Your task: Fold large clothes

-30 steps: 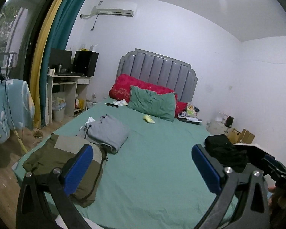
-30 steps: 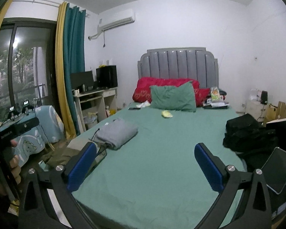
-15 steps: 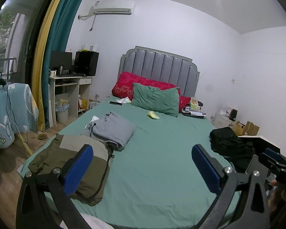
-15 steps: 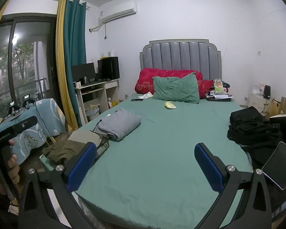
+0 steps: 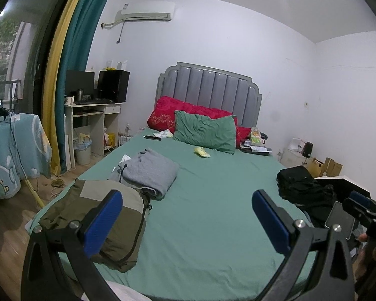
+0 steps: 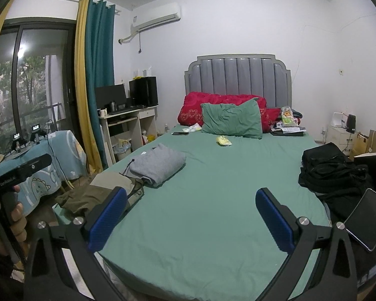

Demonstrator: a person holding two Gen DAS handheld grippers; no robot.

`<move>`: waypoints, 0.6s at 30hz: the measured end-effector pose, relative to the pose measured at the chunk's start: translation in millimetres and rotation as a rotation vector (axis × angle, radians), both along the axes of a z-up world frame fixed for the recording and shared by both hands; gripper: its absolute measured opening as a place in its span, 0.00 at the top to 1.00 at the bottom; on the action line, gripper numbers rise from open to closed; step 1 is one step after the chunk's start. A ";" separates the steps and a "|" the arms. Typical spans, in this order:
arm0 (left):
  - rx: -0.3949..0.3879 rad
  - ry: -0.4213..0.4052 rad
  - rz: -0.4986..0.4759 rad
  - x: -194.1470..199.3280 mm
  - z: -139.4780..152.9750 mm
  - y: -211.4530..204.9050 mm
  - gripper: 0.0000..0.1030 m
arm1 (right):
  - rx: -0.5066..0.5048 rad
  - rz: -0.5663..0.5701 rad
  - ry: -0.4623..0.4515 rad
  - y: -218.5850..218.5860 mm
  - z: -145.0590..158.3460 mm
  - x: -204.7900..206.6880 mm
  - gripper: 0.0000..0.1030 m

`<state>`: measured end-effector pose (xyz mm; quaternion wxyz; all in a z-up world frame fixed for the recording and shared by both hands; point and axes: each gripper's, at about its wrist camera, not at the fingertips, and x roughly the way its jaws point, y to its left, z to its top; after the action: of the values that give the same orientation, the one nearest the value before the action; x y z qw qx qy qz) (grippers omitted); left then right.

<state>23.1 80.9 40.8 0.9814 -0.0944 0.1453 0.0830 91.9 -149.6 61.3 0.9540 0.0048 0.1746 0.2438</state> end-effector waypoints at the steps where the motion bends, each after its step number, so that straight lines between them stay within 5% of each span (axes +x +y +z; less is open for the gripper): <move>1: -0.001 -0.001 0.000 -0.7 1.1 -0.3 0.00 | 0.001 0.001 0.000 -0.4 -0.1 0.2 0.01; 18: -0.013 -0.013 -0.018 -4.8 4.2 2.2 0.00 | 0.004 -0.003 0.000 0.5 -0.2 -3.0 0.01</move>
<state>18.3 83.2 44.9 0.9824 -0.1001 0.1403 0.0726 88.9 -149.1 61.1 0.9543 0.0070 0.1743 0.2425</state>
